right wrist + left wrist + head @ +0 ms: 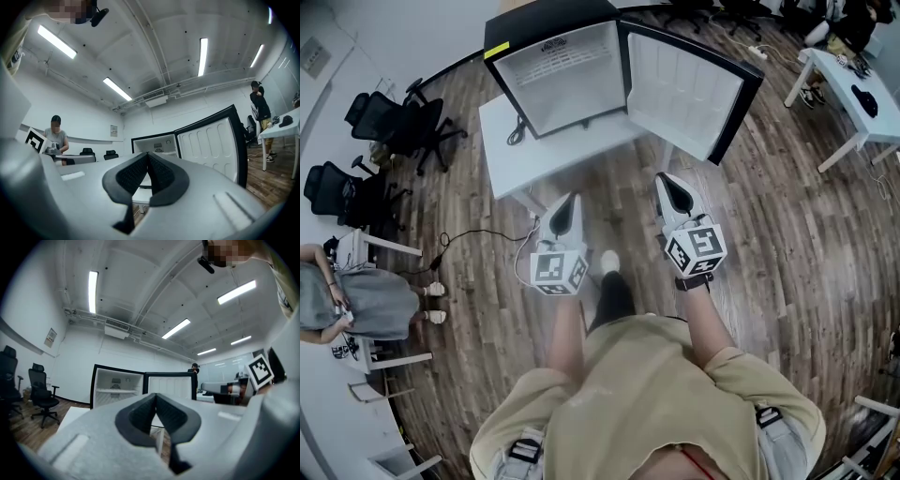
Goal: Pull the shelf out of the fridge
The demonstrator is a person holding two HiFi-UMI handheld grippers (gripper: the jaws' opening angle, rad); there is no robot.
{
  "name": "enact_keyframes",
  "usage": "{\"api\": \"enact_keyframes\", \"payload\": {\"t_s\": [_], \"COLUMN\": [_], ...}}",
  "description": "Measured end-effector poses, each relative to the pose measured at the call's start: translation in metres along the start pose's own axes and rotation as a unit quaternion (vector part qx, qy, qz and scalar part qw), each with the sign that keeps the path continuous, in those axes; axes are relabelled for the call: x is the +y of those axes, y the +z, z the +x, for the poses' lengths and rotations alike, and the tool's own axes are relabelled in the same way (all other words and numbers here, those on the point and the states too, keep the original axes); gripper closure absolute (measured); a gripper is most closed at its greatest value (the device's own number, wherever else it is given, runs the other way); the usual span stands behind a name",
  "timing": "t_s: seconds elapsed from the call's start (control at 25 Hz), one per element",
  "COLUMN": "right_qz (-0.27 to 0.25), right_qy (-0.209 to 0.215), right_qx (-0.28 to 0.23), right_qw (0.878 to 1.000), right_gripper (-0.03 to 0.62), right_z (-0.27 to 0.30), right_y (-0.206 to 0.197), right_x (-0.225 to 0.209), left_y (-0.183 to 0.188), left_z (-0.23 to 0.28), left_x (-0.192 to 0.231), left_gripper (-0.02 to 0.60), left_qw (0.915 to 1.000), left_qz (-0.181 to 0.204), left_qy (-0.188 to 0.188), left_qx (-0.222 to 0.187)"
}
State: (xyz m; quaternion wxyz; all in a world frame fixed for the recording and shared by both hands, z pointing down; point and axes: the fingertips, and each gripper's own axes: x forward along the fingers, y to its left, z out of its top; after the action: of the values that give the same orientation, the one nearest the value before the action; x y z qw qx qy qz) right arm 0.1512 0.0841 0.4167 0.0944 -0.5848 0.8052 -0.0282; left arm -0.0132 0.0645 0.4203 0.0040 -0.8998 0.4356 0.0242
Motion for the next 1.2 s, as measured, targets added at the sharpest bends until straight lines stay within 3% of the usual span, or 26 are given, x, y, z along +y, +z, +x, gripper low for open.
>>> {"api": "enact_keyframes", "payload": {"t_s": [0.4,0.68,1.2], "right_qz": [-0.011,-0.011,0.01], "right_qy": [0.015,0.007,-0.008], "right_qx": [0.004,0.012,0.037], "right_qw": [1.0,1.0,0.999], "right_gripper": [0.589,0.589,0.589], "right_z": [0.135,0.229,0.323], "right_y": [0.005,-0.002,-0.043], "right_x": [-0.011,-0.019,-0.017], "left_y": [0.004,0.01,-0.004], "left_z": [0.088,0.156,0.211], "left_x": [0.093,0.152,0.228], "left_gripper": [0.581,0.581,0.581], "left_qw": [0.9999,0.9994,0.9978], "left_qz": [-0.014,-0.018,-0.042], "left_qy": [0.0,-0.027,-0.05], "left_qx": [-0.006,-0.01,-0.014]}}
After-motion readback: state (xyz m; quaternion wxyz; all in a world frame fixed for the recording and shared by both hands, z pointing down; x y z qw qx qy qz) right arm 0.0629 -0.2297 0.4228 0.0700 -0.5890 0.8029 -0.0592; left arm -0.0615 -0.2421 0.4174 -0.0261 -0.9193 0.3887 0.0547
